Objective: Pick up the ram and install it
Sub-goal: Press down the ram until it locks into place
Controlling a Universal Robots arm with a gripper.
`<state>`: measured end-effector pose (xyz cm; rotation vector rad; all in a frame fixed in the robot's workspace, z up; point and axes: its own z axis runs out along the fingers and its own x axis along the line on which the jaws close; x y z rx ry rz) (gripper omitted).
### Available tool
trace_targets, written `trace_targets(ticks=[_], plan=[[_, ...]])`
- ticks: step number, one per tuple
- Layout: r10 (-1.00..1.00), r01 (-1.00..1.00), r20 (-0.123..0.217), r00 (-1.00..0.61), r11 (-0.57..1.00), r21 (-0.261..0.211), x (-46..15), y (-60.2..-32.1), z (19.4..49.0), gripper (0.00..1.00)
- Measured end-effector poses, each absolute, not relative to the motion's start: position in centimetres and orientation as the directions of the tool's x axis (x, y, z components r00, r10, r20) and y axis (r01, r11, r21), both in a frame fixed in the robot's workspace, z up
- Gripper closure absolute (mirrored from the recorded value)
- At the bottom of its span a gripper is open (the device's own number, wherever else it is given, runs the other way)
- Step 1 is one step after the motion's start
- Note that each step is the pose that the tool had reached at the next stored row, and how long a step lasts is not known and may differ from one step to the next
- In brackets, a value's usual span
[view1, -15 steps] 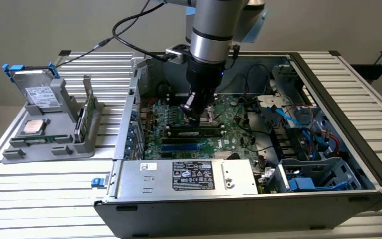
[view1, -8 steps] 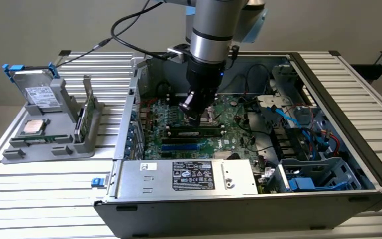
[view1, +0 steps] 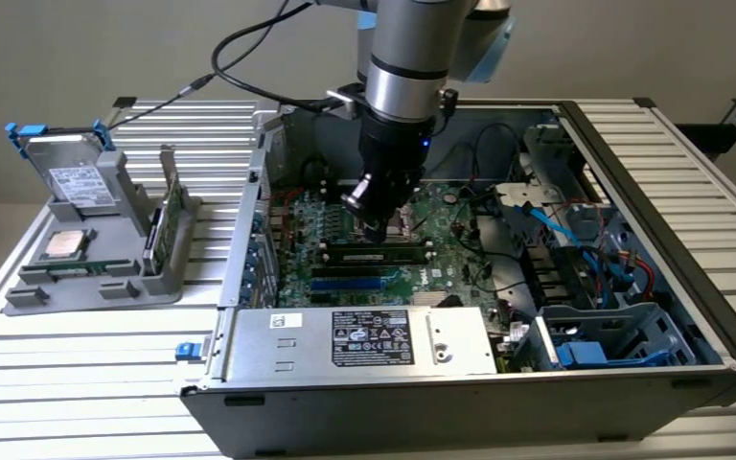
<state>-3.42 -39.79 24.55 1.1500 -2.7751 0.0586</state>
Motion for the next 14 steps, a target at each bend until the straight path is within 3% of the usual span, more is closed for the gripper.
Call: trace_targets(ticks=[14], plan=[[-0.570, -0.575, 0.120, -0.812, 0.818, 0.000, -3.41, -39.79, 24.54, 0.90]])
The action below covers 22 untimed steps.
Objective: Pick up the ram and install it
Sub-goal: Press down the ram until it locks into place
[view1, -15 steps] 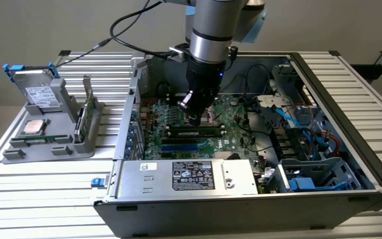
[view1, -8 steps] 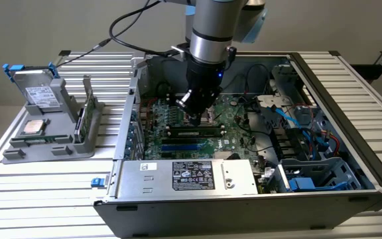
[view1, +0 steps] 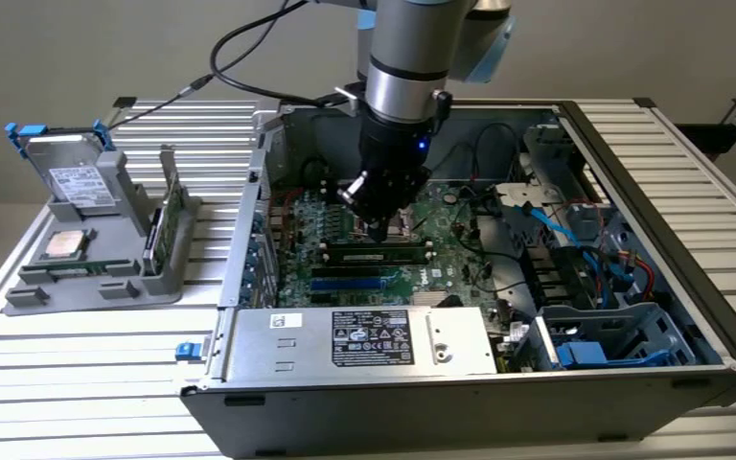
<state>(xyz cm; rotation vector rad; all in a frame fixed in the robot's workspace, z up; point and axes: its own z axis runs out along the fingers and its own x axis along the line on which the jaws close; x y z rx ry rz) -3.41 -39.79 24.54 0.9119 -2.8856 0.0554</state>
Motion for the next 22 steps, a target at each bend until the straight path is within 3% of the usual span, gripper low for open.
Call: trace_targets(ticks=[22], plan=[[-0.355, -0.358, 0.081, -0.931, 0.934, -0.016, -3.41, -39.79, 24.48, 0.90]])
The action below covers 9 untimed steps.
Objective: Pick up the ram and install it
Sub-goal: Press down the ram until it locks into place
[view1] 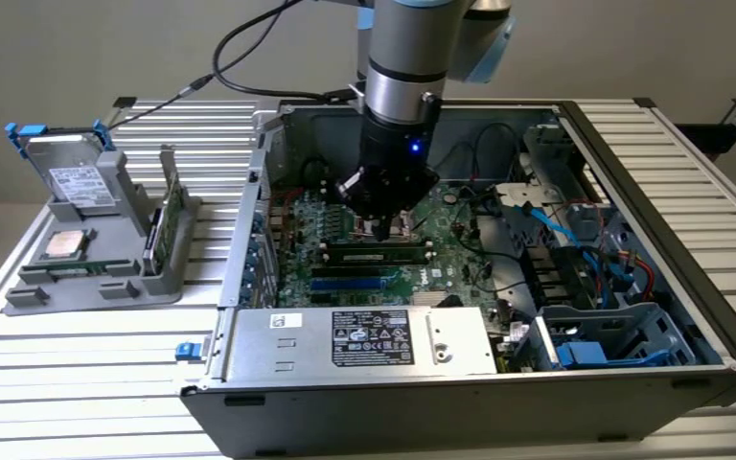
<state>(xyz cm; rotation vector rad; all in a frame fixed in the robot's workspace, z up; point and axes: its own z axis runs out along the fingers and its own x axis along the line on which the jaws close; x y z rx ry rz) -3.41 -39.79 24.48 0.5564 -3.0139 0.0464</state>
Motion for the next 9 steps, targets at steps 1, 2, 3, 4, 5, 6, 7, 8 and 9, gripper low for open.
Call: trace_targets(ticks=[1, 2, 3, 4, 5, 6, 7, 8, 9], plan=[[-0.344, -0.346, 0.079, -0.936, 0.938, -0.016, -3.41, -39.79, 24.48, 0.90], [-0.333, -0.335, 0.077, -0.940, 0.942, -0.017, -3.41, -39.79, 24.47, 0.90], [-0.322, -0.324, 0.076, -0.944, 0.946, -0.018, -3.41, -39.79, 24.47, 0.90], [-0.311, -0.313, 0.074, -0.948, 0.950, -0.018, -3.41, -39.79, 24.46, 0.90], [-0.299, -0.301, 0.072, -0.952, 0.953, -0.018, -3.41, -39.79, 24.45, 0.90], [-0.287, -0.289, 0.071, -0.955, 0.957, -0.019, -3.41, -39.79, 24.45, 0.90], [-0.275, -0.277, 0.069, -0.959, 0.961, -0.019, -3.41, -39.79, 24.45, 0.90], [-0.263, -0.265, 0.068, -0.962, 0.964, -0.020, -3.41, -39.79, 24.45, 0.90], [-0.251, -0.253, 0.067, -0.966, 0.967, -0.020, -3.41, -39.79, 24.45, 0.90]])
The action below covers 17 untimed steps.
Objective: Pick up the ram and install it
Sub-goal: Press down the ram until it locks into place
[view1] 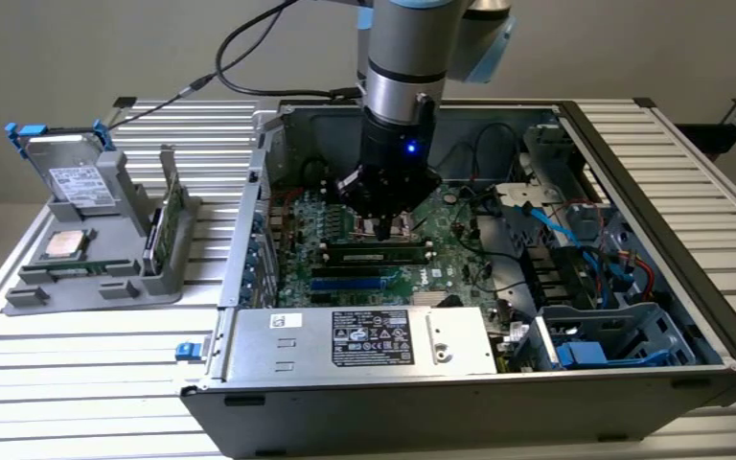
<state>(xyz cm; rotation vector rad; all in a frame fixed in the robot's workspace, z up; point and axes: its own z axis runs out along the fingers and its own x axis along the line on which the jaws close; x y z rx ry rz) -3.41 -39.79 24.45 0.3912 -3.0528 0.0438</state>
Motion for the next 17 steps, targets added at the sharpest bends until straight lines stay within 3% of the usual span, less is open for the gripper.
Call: trace_targets(ticks=[17], plan=[[-0.037, -0.038, 0.043, -0.998, 0.999, -0.024, -3.42, -39.79, 24.36, 0.90]])
